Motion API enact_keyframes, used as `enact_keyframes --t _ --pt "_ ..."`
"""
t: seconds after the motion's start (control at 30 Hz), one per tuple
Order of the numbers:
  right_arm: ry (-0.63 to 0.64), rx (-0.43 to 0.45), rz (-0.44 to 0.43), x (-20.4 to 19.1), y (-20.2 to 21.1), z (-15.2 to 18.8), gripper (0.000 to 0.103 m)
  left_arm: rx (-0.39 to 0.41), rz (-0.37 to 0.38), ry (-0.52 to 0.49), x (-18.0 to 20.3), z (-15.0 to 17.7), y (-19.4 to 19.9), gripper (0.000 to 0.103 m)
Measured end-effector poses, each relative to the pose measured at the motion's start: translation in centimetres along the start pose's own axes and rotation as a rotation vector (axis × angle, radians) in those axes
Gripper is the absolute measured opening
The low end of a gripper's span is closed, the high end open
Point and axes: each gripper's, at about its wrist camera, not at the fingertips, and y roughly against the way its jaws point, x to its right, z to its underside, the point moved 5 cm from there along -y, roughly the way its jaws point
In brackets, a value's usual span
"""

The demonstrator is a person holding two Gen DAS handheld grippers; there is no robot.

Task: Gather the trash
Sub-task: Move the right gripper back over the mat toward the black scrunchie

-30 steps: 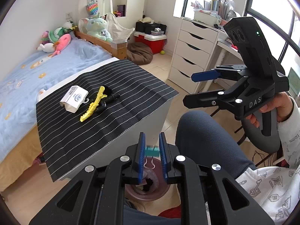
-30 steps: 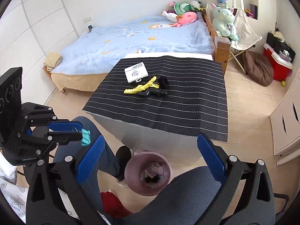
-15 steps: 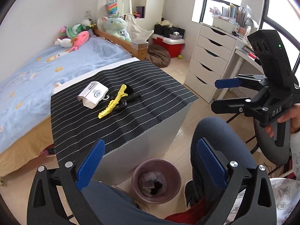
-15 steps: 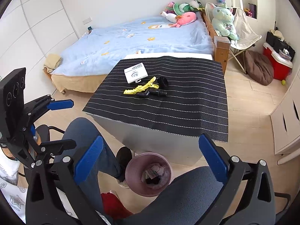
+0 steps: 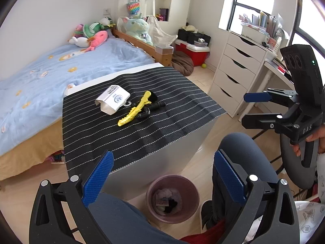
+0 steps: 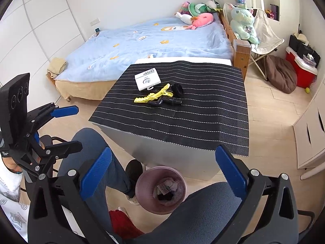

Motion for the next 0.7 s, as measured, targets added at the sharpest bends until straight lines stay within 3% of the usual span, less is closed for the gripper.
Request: enact_keyframes --t 0.33,0.7 --pt "0.027 0.009 0.020 0.0 -0.6 -1.0 0.100 0.015 -0.042 0.057 -2.0 -0.3 -0.3 0.095" --pt "0.110 0.021 0.051 0.8 -2.6 -5.1 0.100 0.031 -0.057 0.090 -3.5 -0.8 -0.1 0.095"
